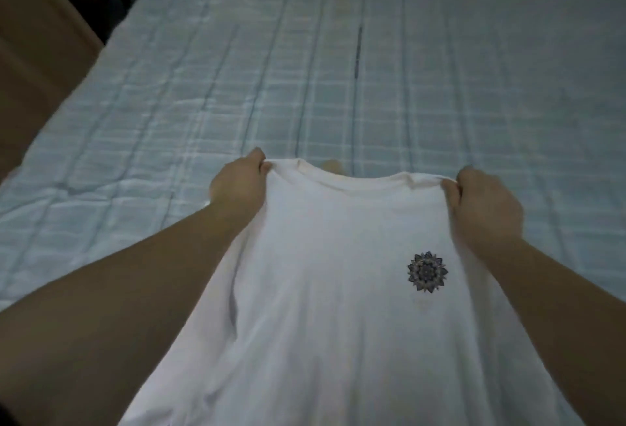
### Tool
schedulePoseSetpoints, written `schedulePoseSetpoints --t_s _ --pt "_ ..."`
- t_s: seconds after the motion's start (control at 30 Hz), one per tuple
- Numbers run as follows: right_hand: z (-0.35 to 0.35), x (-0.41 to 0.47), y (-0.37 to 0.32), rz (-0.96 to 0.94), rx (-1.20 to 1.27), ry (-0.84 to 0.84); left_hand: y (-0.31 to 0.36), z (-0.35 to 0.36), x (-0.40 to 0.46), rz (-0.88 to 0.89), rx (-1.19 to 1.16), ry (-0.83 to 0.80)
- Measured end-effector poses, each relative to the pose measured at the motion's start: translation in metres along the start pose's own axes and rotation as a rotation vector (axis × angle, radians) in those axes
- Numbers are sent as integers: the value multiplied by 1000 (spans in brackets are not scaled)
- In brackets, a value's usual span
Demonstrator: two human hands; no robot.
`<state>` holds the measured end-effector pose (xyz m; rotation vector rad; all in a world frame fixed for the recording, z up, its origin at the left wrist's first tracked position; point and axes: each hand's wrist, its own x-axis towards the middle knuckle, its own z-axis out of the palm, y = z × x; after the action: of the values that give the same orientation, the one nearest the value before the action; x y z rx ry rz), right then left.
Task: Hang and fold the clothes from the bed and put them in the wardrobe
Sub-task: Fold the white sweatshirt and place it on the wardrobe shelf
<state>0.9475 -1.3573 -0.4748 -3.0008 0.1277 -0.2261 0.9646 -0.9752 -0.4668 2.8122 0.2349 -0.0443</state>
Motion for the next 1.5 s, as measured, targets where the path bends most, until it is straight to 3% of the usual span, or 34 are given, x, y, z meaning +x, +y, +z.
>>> schedulePoseSetpoints --t_s 0.23,0.37,0.57,0.7,0.8,0.93,1.07,1.2,1.37,1.5 --pt "106 25 15 2 -19 -75 -39 88 33 73 118 0" --pt "113 24 15 51 -8 -47 -42 99 38 93 131 -15" --pt "85 0 8 -107 -52 -29 -31 64 10 168 91 101" --pt "47 -64 -6 -143 144 45 -25 38 -45 324 -18 118" --pt "18 -149 -24 -188 244 0 -24 25 -120 447 -97 88" --pt "0 -286 -32 -157 236 -120 -49 28 -238 454 -111 -38" --pt "-5 -428 -24 -28 235 -342 -85 33 -371 346 -168 -167" --pt "-22 -525 -21 71 215 -416 -117 37 -471 93 -189 -305" --pt "-35 -535 -19 373 387 -383 -116 29 -504 -162 -259 -258" --pt "-34 -509 -22 723 550 -284 -111 30 -497 -577 -489 -281"
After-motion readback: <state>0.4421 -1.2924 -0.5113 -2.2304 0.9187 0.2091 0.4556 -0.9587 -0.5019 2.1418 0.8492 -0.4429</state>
